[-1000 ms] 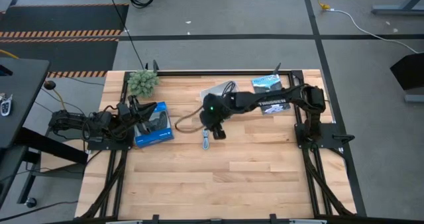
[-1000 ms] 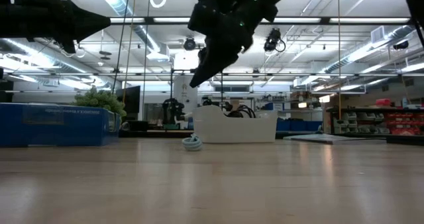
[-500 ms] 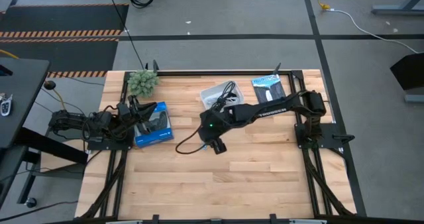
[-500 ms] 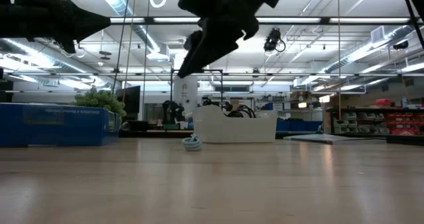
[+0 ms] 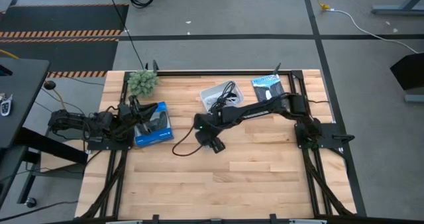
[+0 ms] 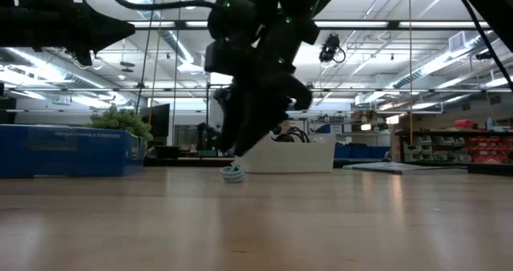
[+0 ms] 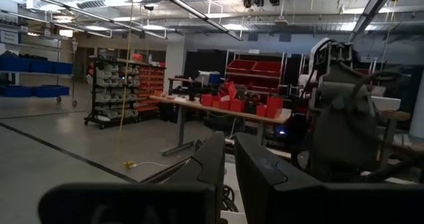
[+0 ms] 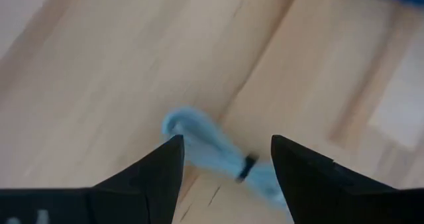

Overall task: Pick and place USB-C Cables
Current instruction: Put the light blue USB cable into the white bin

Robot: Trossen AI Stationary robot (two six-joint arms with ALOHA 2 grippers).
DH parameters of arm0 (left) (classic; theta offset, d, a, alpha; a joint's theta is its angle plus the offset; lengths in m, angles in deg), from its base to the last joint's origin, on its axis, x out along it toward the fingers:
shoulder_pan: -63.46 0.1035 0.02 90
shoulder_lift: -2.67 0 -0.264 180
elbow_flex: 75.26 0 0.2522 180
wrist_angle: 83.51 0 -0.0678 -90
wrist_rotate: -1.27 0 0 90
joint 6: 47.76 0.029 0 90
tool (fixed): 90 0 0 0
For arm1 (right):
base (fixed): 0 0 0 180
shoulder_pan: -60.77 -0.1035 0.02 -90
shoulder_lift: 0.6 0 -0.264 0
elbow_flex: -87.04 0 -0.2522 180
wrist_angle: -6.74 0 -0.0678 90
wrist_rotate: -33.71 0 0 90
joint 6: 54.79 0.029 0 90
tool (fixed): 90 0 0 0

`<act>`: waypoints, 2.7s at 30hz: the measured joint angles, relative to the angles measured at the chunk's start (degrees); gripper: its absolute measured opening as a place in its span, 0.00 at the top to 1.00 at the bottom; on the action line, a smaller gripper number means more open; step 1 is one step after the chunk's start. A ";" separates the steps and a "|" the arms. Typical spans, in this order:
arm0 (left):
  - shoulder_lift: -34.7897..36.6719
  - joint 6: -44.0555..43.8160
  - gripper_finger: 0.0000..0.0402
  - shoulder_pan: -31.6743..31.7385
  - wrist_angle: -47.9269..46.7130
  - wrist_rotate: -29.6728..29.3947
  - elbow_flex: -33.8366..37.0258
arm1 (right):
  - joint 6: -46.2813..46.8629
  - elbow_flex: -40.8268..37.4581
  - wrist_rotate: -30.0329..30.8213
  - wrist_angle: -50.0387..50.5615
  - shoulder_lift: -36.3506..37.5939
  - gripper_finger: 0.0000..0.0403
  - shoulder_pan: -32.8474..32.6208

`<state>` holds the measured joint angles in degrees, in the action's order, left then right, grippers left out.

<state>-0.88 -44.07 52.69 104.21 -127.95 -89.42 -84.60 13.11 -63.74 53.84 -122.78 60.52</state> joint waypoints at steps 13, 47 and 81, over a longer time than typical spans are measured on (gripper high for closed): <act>-0.94 0.02 0.89 0.01 -0.77 0.07 -0.01 | -9.19 0.07 0.92 1.77 -1.58 0.52 0.93; -0.94 0.00 0.89 0.00 -0.78 0.07 -0.01 | -14.73 2.36 8.97 4.89 -1.47 0.53 4.47; -0.94 0.00 0.89 -0.02 -0.76 0.05 -0.01 | -19.37 -4.35 6.15 0.27 0.05 0.94 5.35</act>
<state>-1.82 -44.07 52.67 103.45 -127.90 -89.43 -103.97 8.76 -57.59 54.11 -122.74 65.88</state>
